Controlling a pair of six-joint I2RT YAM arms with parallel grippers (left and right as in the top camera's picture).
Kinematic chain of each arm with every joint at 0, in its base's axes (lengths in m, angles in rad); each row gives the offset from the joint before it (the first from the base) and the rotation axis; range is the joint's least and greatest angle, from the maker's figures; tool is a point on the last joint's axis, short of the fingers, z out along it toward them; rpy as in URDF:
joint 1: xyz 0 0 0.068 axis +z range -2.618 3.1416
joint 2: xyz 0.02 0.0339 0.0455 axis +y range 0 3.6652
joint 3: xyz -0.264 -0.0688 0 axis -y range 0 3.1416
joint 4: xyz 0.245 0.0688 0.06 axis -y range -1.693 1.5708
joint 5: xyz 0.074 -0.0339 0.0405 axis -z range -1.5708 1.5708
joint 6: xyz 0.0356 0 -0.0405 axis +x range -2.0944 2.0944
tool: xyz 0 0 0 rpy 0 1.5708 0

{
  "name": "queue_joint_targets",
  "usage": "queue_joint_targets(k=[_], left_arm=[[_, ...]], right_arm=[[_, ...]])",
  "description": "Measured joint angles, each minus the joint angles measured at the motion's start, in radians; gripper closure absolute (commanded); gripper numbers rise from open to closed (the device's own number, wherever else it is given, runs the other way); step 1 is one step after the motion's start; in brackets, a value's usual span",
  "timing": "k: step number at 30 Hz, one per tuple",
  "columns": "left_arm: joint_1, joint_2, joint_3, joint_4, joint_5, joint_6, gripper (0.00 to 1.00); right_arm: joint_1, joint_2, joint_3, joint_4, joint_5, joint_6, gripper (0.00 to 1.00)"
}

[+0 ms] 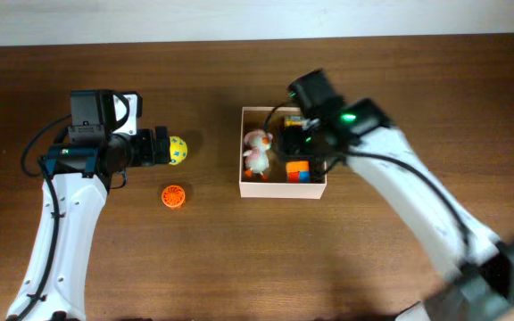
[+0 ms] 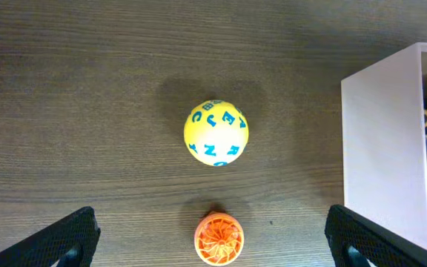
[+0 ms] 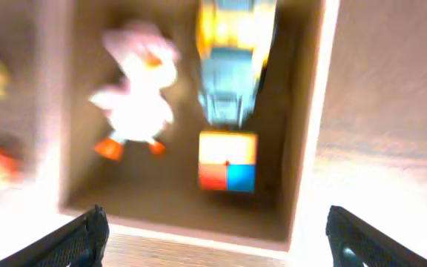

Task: Pack container
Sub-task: 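Place the cube in the box beside the truck, release, then grasp the yellow lettered ball with the left gripper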

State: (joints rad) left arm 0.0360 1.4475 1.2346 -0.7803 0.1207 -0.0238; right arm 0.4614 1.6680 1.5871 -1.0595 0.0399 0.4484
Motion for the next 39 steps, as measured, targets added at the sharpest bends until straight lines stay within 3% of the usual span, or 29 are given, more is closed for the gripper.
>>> queue_joint_targets(k=[4,8,18,27,31,39], left_arm=[[0.0,0.0,0.0,0.0,0.001,0.0,0.01],[0.0,0.0,0.0,-0.025,0.037,0.0,0.01],[-0.015,0.009,0.016,0.108,0.152,0.0,0.01],[-0.064,0.247,0.157,0.039,0.084,0.027,0.0],[-0.069,0.379,0.191,0.037,0.062,0.032,0.1],[-0.069,0.49,0.203,0.032,-0.028,0.043,0.11]], right_arm=[[-0.098,-0.16,0.023,-0.01,0.001,-0.002,0.01],[-0.255,-0.273,0.027,-0.063,0.008,-0.003,0.01],[-0.532,-0.311,0.027,-0.175,0.016,-0.004,0.01],[-0.557,-0.278,0.027,-0.176,0.015,-0.003,0.01],[-0.557,-0.271,0.027,-0.176,0.015,-0.003,0.01],[-0.557,-0.271,0.027,-0.176,0.015,-0.003,0.01]])
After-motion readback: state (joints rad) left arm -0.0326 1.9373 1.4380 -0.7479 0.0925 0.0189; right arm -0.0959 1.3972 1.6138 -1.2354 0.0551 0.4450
